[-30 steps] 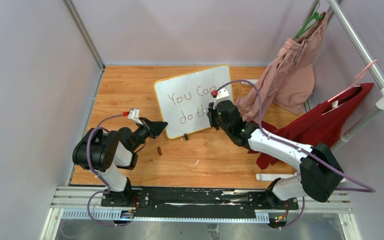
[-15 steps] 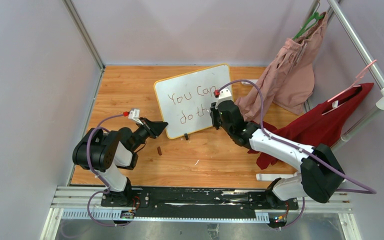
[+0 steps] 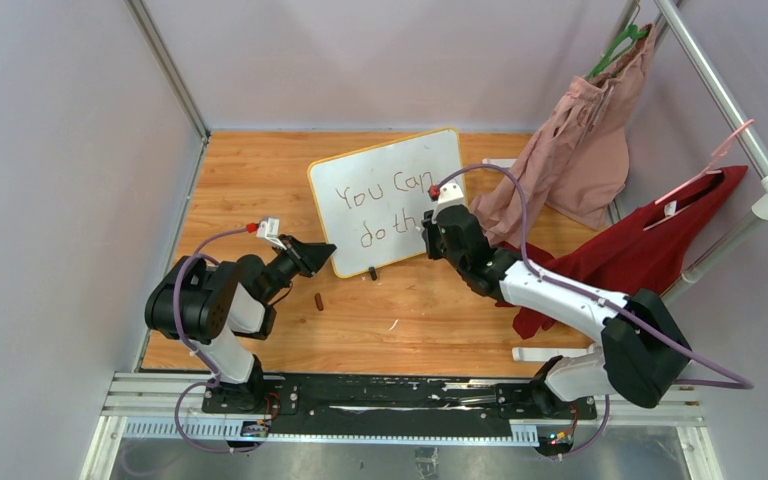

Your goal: Write a sentence on the whiteboard

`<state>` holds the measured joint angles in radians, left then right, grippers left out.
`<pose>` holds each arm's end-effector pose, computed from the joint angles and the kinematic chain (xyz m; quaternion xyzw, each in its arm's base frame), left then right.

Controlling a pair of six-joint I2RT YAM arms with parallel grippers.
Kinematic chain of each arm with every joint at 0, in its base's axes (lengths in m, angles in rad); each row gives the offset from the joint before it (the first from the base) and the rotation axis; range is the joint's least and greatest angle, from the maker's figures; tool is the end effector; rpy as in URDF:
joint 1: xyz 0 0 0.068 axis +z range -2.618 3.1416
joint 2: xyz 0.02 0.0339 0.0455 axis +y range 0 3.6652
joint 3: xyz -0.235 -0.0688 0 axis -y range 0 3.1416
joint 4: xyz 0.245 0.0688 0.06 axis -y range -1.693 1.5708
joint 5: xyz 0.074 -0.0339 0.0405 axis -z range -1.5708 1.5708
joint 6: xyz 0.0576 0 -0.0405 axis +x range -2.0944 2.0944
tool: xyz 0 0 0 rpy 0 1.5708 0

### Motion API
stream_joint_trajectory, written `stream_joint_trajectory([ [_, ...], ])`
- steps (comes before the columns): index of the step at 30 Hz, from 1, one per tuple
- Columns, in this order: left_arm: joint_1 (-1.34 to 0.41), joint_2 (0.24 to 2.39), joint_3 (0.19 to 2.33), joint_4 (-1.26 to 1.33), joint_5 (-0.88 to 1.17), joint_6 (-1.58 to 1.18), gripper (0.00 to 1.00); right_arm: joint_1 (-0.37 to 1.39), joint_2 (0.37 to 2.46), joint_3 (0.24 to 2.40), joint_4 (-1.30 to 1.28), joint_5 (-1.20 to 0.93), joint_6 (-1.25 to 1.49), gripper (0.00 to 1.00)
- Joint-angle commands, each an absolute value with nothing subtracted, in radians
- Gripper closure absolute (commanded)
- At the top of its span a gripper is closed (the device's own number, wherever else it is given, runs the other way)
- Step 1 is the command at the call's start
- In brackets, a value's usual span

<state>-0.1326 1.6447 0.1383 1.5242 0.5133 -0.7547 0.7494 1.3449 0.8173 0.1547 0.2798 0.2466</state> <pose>0.2313 -0.0594 0.1094 -0.0351 0.7007 -0.4568 0.5468 0.2522 0.2130 0.2239 -0.1273 0.8117 0.1655 0.5455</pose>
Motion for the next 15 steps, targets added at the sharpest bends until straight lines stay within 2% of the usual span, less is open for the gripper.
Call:
stream_joint_trajectory([
  [1,-0.133,1.629,0.134,1.570,0.504,-0.739,1.00,0.737,1.318,0.798,0.138,0.282,0.262,1.00],
  [15,-0.133,1.631,0.134,1.570,0.502,-0.741,1.00,0.726,1.239,0.836,0.162,0.336,0.248,1.00],
])
